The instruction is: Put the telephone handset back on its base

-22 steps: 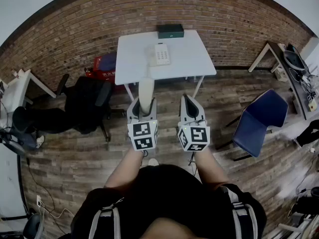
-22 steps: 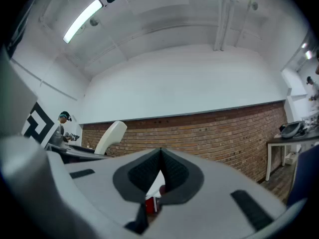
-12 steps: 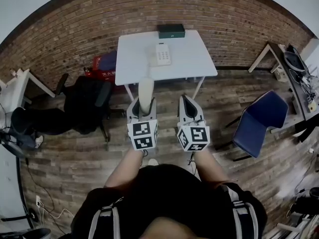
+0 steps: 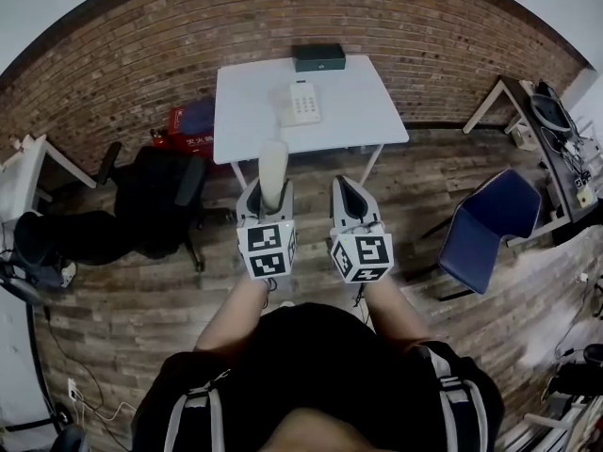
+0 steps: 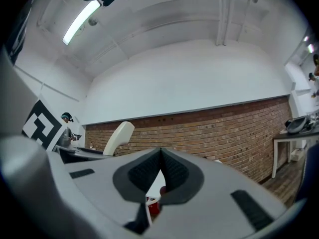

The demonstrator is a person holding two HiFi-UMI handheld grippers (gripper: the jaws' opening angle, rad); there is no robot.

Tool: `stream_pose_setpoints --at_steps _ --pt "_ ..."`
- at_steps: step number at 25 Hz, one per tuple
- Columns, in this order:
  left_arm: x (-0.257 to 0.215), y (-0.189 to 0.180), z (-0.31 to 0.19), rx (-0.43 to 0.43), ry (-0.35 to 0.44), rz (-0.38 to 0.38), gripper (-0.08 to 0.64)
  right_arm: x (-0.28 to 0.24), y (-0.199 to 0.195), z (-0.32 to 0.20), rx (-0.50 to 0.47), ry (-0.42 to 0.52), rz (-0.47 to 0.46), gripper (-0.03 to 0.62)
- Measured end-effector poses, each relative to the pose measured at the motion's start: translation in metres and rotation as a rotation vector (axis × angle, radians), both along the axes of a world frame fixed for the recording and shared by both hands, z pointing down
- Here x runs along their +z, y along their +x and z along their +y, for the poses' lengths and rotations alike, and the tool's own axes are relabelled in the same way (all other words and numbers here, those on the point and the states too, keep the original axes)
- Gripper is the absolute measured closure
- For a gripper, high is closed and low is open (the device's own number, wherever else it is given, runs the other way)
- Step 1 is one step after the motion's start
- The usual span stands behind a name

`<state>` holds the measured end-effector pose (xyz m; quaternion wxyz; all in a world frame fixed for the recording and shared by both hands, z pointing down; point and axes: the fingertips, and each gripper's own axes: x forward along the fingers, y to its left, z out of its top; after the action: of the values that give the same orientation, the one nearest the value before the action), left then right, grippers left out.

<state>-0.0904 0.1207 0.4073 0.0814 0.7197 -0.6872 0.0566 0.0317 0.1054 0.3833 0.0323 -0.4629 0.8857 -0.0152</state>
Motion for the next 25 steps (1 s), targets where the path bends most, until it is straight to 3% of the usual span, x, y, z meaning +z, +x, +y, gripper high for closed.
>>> stream_pose_setpoints --at_steps 10,25 --pt "0.003 -0.018 -0.012 0.065 0.009 -0.001 0.354 -0.001 -0.010 -0.007 0.092 0.025 0.006 0.598" --pt "0.018 -0.033 -0.081 0.051 -0.004 0.000 0.354 0.015 -0.027 -0.081 0.071 0.019 -0.001 0.598"
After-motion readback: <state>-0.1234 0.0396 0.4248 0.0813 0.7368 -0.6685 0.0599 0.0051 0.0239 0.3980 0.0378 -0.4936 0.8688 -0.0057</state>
